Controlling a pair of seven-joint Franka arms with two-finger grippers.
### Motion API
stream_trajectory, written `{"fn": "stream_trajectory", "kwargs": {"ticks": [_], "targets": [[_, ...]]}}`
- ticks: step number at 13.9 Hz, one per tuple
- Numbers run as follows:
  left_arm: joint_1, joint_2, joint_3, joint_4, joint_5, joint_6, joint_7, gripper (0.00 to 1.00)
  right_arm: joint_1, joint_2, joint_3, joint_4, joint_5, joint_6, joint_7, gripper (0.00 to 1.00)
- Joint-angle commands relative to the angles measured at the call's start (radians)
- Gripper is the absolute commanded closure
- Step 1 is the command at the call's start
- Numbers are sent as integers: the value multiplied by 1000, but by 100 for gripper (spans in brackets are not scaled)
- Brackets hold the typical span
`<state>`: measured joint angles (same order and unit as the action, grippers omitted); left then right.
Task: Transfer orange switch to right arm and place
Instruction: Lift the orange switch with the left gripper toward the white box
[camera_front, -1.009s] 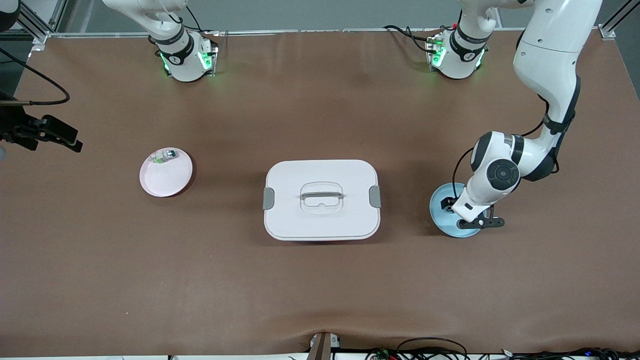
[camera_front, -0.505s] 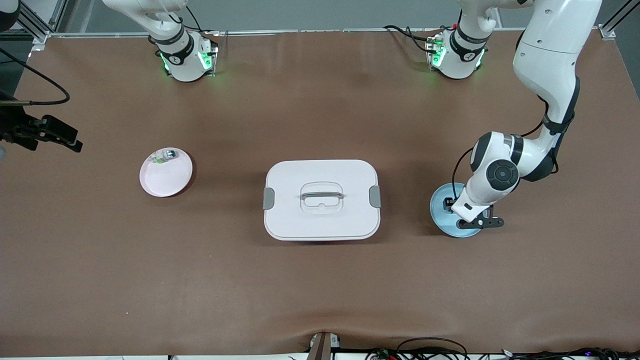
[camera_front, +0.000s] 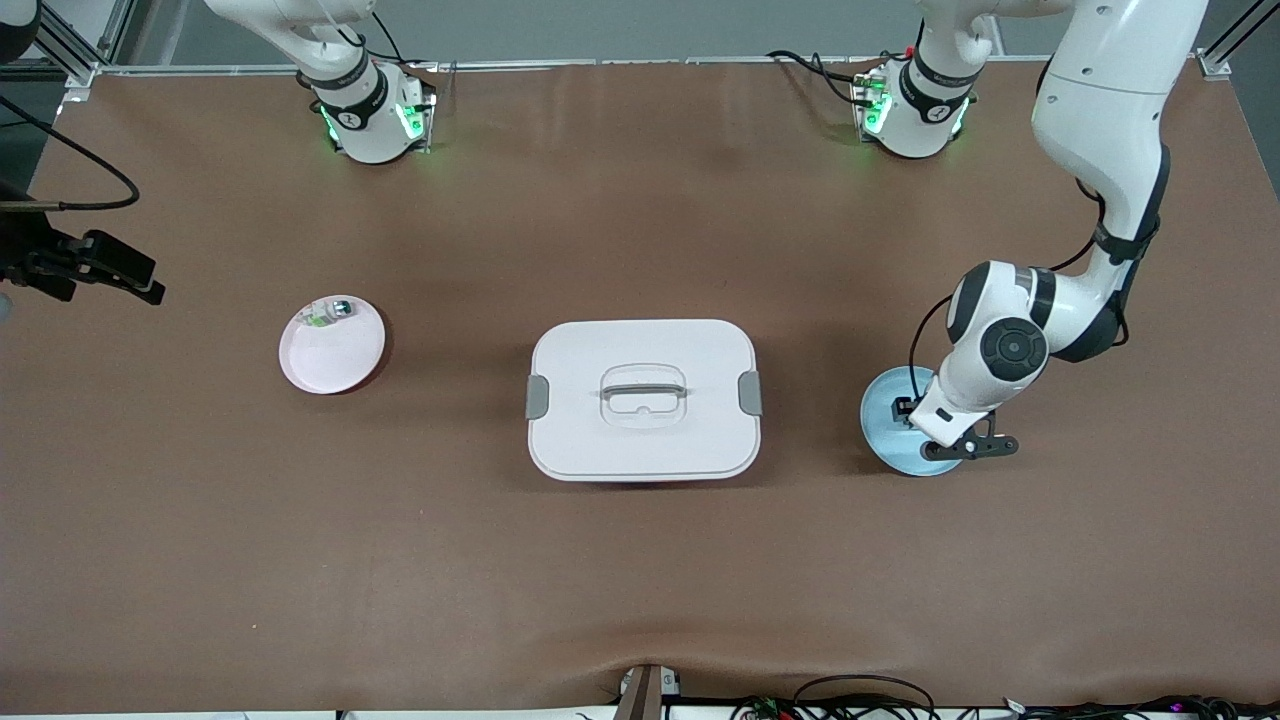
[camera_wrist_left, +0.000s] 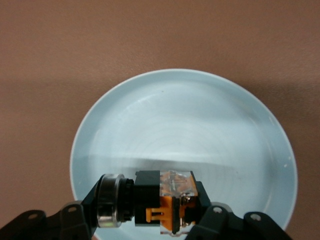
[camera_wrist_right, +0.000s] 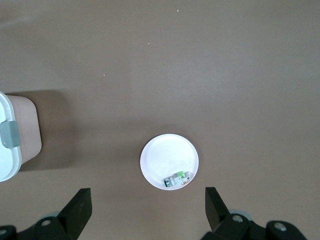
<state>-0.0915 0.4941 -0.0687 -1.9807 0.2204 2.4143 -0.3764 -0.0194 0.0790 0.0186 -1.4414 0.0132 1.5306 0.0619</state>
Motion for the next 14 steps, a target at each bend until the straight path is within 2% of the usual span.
{"fn": "stream_trajectory", "kwargs": {"ticks": [1, 4, 9, 11, 14], "targets": [[9, -106, -20, -12, -85, -99, -10, 72, -7, -25, 3, -27, 4, 11, 7, 0], [9, -201, -22, 8, -195, -233, -9, 72, -7, -24, 3, -27, 4, 11, 7, 0], [6, -301, -26, 135, -366, -568, -38, 72, -7, -25, 3, -28, 4, 9, 7, 0], [1, -319, -26, 192, -455, -687, -108, 72, -5, -25, 3, -28, 4, 9, 7, 0], [-1, -316, -66, 301, -570, -790, -373, 72, -5, -24, 3, -27, 4, 13, 7, 0]]}}
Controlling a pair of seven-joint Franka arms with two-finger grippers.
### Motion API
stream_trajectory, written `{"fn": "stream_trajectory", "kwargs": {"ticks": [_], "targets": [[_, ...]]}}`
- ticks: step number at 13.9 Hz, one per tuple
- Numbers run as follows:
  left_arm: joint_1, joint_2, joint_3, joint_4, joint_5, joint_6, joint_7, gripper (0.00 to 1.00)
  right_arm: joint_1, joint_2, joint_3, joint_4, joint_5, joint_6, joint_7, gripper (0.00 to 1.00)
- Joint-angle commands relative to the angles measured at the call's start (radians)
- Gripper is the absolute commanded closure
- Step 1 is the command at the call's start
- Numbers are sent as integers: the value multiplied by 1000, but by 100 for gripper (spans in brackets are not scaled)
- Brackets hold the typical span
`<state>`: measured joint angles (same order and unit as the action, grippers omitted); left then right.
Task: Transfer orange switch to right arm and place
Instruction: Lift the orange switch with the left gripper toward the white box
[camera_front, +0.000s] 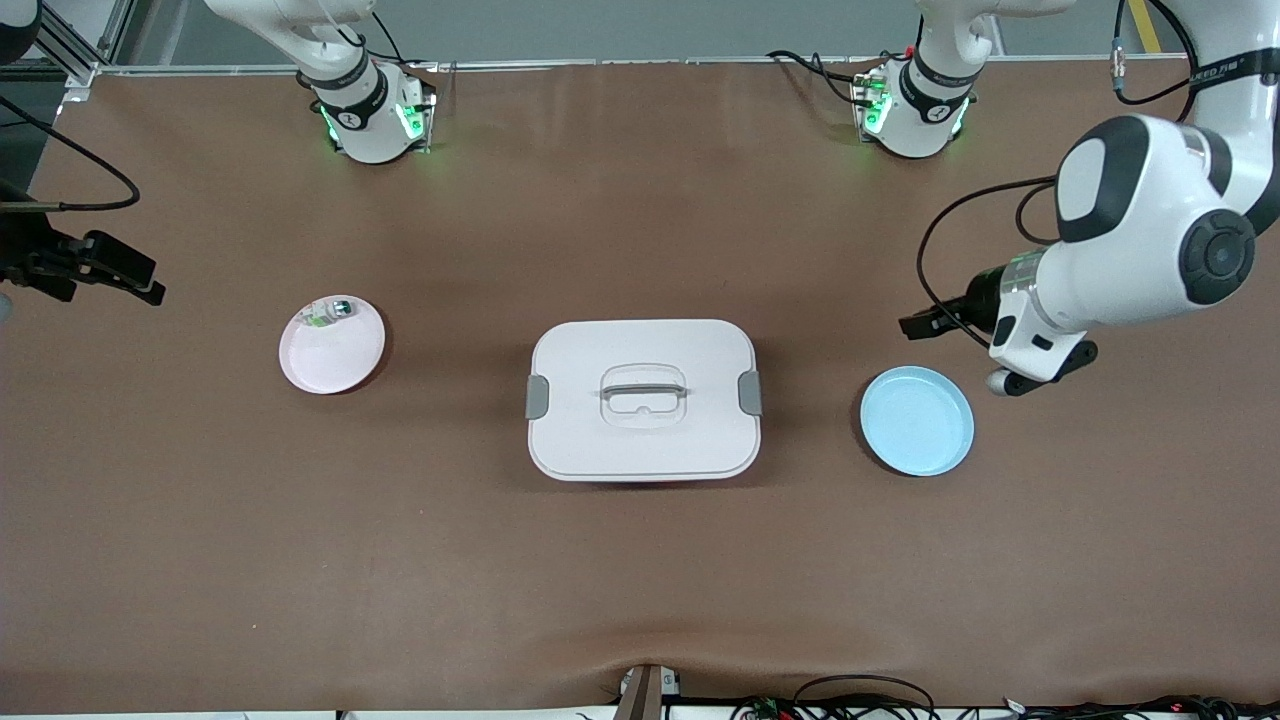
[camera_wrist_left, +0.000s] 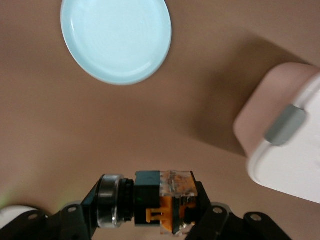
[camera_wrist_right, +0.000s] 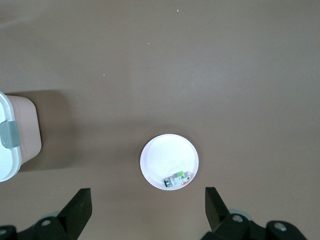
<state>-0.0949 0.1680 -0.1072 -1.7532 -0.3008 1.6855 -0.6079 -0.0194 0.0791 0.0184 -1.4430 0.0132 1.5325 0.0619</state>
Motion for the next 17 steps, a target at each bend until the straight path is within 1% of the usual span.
{"fn": "stream_trajectory", "kwargs": {"ticks": [1, 3, 6, 8, 10, 11, 13, 15, 17], "targets": [[0, 14, -46, 96, -64, -73, -221, 72, -7, -24, 3, -25, 4, 11, 7, 0], [0, 22, -75, 126, -118, -73, -340, 72, -10, -24, 2, -25, 4, 11, 7, 0], [-6, 27, -81, 179, -249, -72, -494, 72, -11, -24, 0, -25, 4, 12, 7, 0], [-12, 65, -86, 250, -326, -70, -686, 72, -7, -22, 2, -19, 4, 37, 6, 0], [-55, 85, -95, 294, -354, -44, -849, 72, -10, -21, 2, -16, 5, 46, 7, 0], [-74, 93, -97, 311, -363, -23, -890, 72, -11, -19, 2, -14, 7, 44, 7, 0], [-117, 94, -97, 311, -409, 70, -975, 72, -5, -18, 2, 7, -5, 38, 7, 0], [-152, 100, -97, 313, -458, 153, -1053, 72, -11, -19, 0, 35, 4, 18, -4, 0], [-198, 114, -97, 333, -462, 235, -1127, 72, -2, -16, 5, 36, 7, 14, 7, 0]]}}
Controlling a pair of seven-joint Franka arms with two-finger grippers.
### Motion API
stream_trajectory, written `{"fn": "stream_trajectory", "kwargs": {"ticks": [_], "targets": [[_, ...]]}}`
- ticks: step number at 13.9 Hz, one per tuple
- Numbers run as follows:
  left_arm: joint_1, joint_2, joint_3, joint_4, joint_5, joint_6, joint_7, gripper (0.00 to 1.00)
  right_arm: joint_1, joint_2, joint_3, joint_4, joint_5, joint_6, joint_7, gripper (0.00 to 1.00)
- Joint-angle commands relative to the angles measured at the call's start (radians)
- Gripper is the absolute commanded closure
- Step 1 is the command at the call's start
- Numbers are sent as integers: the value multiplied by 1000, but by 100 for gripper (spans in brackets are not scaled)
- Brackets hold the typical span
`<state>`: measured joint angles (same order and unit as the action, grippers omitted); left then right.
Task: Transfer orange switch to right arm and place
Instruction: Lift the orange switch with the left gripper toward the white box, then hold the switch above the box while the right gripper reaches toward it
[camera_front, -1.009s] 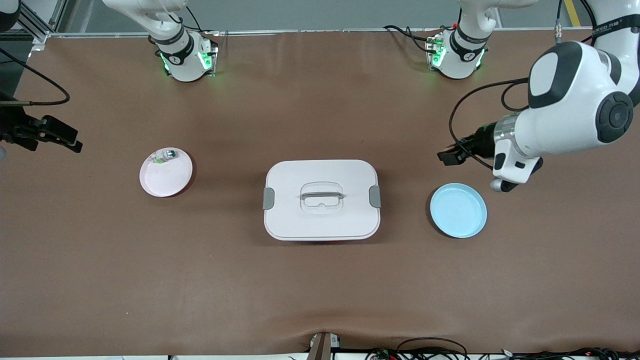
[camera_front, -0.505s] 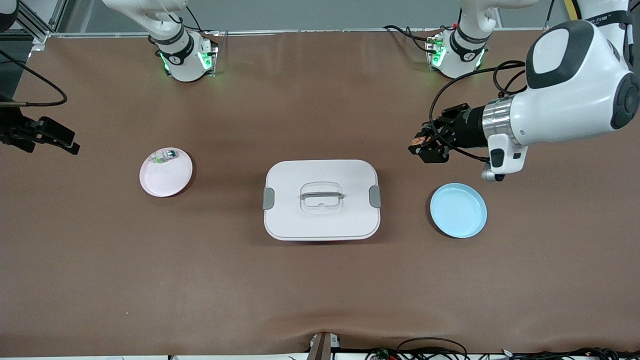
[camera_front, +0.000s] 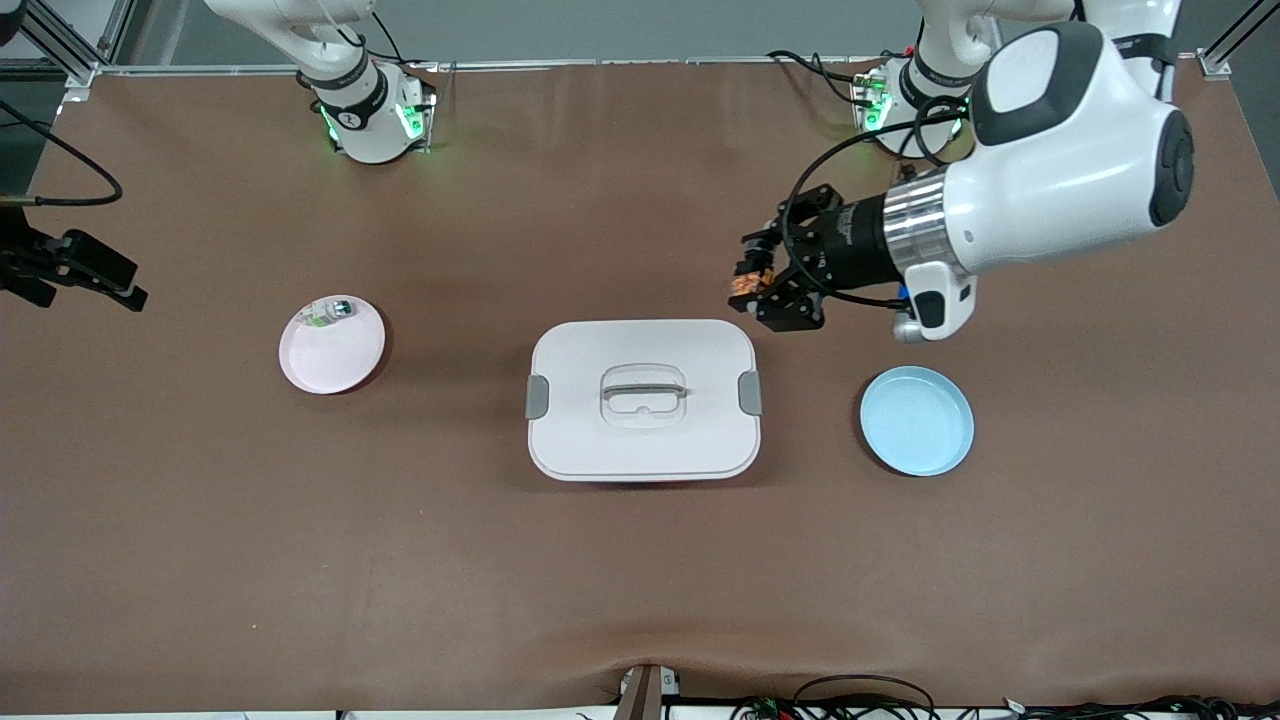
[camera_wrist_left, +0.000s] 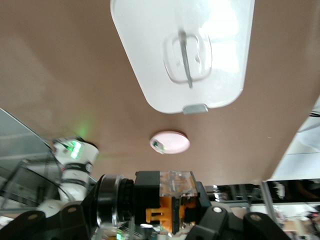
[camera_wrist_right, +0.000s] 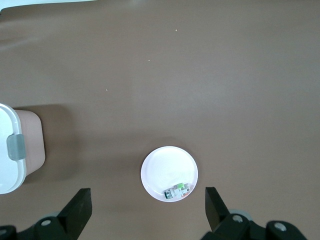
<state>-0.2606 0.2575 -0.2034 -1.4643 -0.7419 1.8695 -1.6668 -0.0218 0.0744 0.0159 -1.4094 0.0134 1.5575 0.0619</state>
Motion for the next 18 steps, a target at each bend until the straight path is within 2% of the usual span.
{"fn": "stream_trajectory", "kwargs": {"ticks": [1, 3, 5, 8, 10, 12, 15, 18], "targets": [[-51, 34, -1, 61, -24, 75, -94, 72, 5, -8, 10, 3, 8, -10, 7, 0], [-90, 39, -1, 76, -24, 147, -158, 72, 69, -8, 10, 3, -4, -7, 1, 0], [-123, 42, -1, 88, -24, 212, -192, 72, 88, 7, 15, 3, 25, 6, 7, 0], [-166, 49, -1, 90, -22, 283, -229, 72, 117, 33, 12, -8, 308, 16, 16, 0], [-192, 55, 2, 90, -22, 332, -246, 72, 178, 42, 12, -8, 344, 90, 155, 0], [-212, 62, 2, 90, -20, 379, -264, 72, 244, 50, 13, -7, 349, 131, 194, 0], [-215, 68, 2, 90, -17, 389, -269, 72, 293, 73, 10, -5, 495, 162, 210, 0], [-216, 68, 1, 88, -11, 392, -269, 72, 316, 74, 12, -2, 565, 228, 298, 0]]}}
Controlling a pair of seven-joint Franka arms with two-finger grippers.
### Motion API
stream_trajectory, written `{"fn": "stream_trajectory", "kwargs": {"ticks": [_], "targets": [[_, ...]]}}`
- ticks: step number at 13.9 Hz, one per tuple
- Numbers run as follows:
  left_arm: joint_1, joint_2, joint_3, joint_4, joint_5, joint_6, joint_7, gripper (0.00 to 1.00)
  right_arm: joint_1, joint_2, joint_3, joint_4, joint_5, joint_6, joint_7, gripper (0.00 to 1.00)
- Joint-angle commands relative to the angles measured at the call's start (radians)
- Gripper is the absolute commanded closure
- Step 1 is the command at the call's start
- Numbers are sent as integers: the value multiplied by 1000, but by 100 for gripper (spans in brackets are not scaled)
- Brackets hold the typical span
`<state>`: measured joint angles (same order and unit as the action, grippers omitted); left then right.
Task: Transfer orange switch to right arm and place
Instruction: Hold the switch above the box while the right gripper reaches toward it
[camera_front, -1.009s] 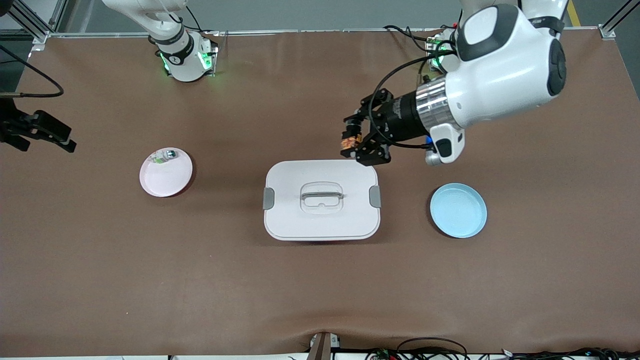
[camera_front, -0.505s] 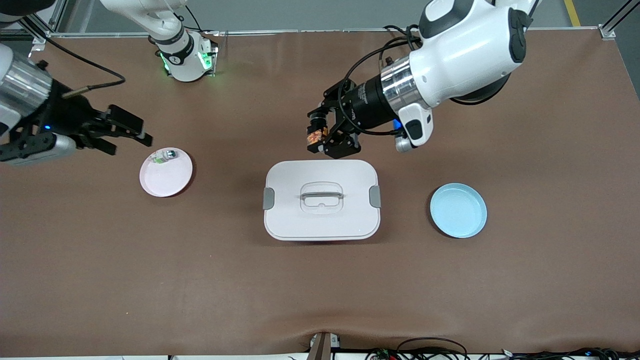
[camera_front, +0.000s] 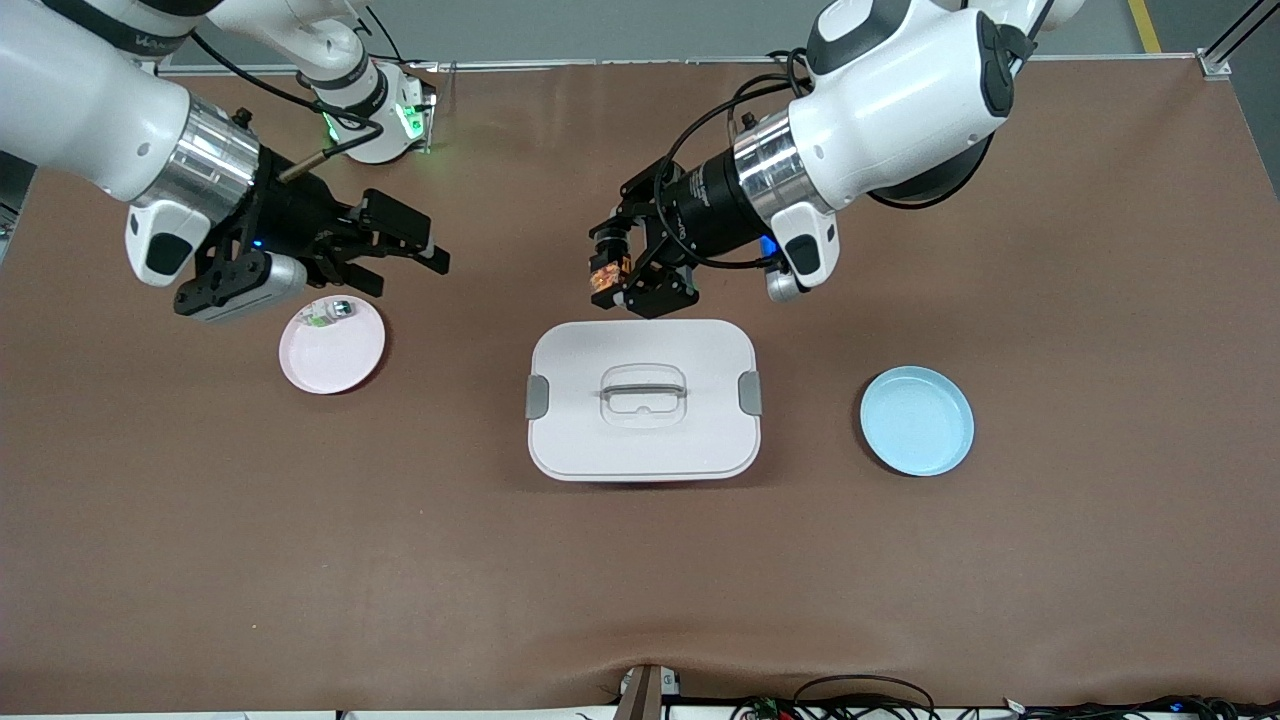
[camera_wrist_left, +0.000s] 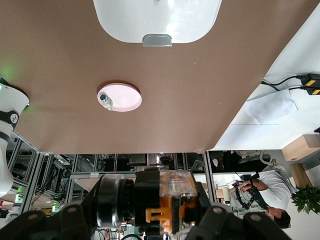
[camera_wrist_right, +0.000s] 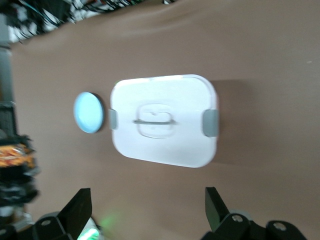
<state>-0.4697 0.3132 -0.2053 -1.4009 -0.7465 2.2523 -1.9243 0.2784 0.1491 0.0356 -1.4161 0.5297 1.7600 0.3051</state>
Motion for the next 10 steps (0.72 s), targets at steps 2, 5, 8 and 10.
{"fn": "stream_trajectory", "kwargs": {"ticks": [2, 5, 8, 10], "targets": [[-9, 12, 3, 25, -5, 10, -10, 72, 44, 0, -8, 5, 67, 87, 109, 0], [-9, 12, 3, 25, -4, 10, -12, 72, 113, 27, -8, 9, 65, 116, 195, 0], [-12, 12, 3, 25, -4, 10, -12, 72, 159, 29, -10, 9, 55, 137, 212, 0], [-13, 9, 3, 23, -2, 10, -12, 72, 182, 40, -10, 31, 56, 150, 267, 0]]}}
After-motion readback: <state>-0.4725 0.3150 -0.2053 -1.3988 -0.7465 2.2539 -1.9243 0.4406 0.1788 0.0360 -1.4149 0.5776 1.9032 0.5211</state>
